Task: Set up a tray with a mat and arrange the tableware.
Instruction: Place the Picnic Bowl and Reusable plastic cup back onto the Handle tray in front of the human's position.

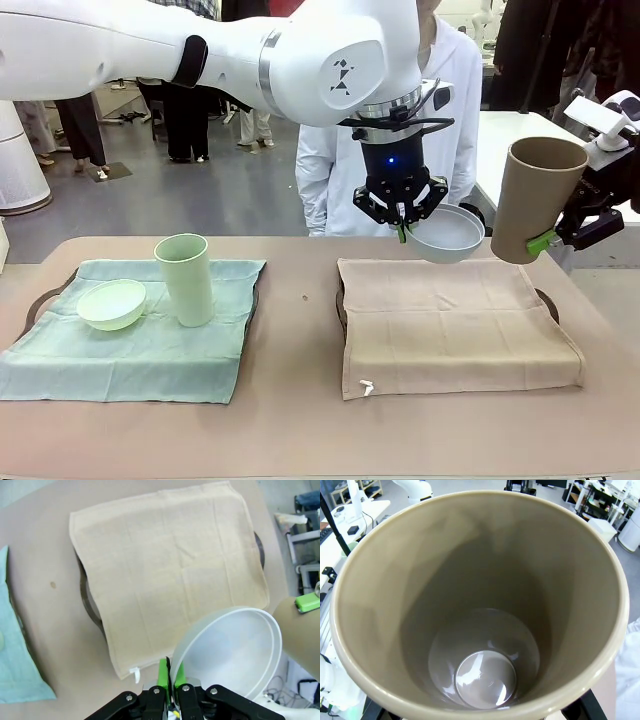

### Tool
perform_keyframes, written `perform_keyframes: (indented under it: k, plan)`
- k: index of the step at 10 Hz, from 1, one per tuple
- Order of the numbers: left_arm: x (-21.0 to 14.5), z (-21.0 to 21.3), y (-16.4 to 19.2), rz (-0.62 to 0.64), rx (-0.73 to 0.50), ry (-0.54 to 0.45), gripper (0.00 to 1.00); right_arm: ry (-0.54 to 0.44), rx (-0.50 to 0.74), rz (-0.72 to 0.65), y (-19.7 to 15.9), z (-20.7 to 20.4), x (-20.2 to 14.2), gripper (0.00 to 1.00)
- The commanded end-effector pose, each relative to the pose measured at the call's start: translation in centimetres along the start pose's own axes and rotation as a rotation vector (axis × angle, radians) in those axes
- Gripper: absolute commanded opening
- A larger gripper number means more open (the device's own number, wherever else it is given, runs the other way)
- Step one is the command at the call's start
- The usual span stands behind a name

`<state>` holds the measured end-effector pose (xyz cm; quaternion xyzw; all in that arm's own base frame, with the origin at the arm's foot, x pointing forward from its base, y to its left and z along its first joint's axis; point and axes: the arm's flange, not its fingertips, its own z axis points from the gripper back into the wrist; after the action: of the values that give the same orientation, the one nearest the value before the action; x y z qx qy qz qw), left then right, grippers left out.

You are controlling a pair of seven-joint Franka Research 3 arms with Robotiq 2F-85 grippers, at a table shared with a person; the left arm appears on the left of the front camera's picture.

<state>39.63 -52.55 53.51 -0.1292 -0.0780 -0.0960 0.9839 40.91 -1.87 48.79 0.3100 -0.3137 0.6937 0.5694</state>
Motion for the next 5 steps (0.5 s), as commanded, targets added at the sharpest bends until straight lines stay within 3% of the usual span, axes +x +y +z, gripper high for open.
perform_keyframes:
  k: [1, 5]
  plan:
    - [0.06, 0.26, 0.08, -0.006, -0.005, 0.008, 0.0, 0.008, 0.003, 0.003, -0.16, -0.11, -0.02, 0.21]
    - [0.06, 0.26, 0.08, -0.006, -0.005, 0.008, 0.0, 0.008, 0.003, 0.003, -0.16, -0.11, -0.02, 0.21]
